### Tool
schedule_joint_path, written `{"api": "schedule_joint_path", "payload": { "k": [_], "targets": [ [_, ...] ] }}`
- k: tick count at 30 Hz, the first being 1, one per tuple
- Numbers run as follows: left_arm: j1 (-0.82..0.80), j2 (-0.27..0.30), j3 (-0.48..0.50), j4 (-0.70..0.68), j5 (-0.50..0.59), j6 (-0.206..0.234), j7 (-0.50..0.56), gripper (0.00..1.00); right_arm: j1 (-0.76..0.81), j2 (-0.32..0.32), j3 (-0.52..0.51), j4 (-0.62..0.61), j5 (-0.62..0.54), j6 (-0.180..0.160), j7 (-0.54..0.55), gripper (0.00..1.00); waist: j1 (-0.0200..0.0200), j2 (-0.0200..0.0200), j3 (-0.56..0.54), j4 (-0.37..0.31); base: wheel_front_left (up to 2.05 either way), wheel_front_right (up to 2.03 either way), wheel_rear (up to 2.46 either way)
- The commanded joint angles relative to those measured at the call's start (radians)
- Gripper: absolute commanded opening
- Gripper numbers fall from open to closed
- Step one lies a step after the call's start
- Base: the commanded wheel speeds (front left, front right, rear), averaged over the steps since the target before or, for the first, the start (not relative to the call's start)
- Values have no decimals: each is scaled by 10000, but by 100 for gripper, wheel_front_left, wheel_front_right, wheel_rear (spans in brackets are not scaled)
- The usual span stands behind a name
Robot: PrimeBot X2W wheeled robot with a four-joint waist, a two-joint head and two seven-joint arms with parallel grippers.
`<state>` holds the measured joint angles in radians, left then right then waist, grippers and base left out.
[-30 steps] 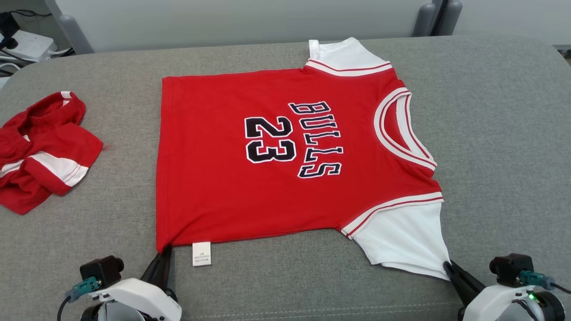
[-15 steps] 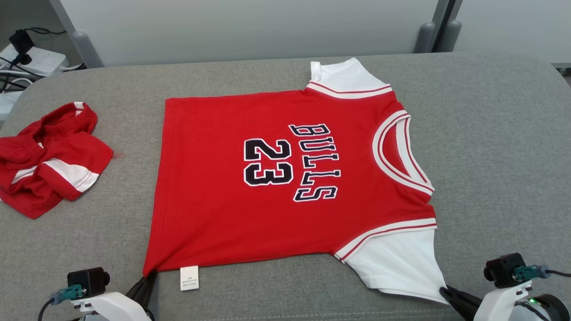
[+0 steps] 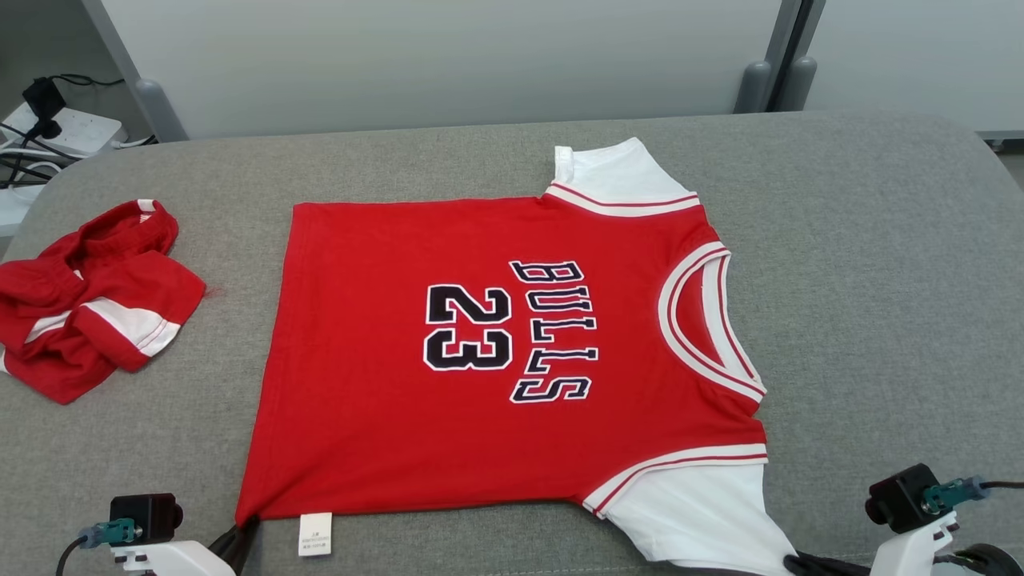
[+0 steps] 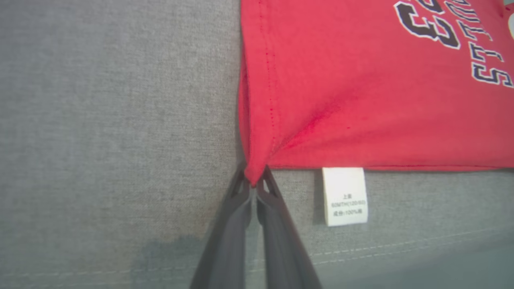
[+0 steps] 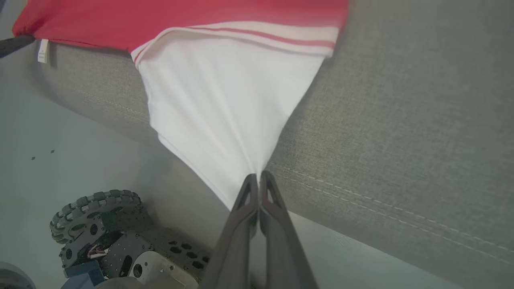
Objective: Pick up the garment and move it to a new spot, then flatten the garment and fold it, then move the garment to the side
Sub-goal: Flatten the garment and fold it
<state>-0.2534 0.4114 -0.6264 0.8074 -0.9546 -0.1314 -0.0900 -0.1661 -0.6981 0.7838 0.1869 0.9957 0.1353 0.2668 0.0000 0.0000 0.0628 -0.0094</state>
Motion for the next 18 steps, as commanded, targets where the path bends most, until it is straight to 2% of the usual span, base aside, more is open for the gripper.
{"api": "schedule_joint_path", "payload": {
  "k": [1, 8, 14, 18],
  "targets": [
    [-445, 612, 289, -145, -131, 8, 44, 0, 59, -500, -92, -293, 36, -46, -58, 0, 0, 0, -3, 24, 0, 0, 0],
    [-818, 1285, -32, -922, -240, 8, 1017, 0, -361, -675, -774, -776, -87, -46, -574, 0, 0, 0, 90, 216, 0, 0, 0],
    [-1761, 1811, -258, -1836, -487, 50, 2823, 0, -1274, -683, -1387, -828, -504, -46, -754, 0, 0, 0, 398, 473, 0, 0, 0],
    [-2383, 1778, -147, -2225, -965, 247, 3998, 0, -1970, -491, -1633, -552, -821, -46, -764, 0, 0, 0, 623, 581, 0, 0, 0]
  ]
}}
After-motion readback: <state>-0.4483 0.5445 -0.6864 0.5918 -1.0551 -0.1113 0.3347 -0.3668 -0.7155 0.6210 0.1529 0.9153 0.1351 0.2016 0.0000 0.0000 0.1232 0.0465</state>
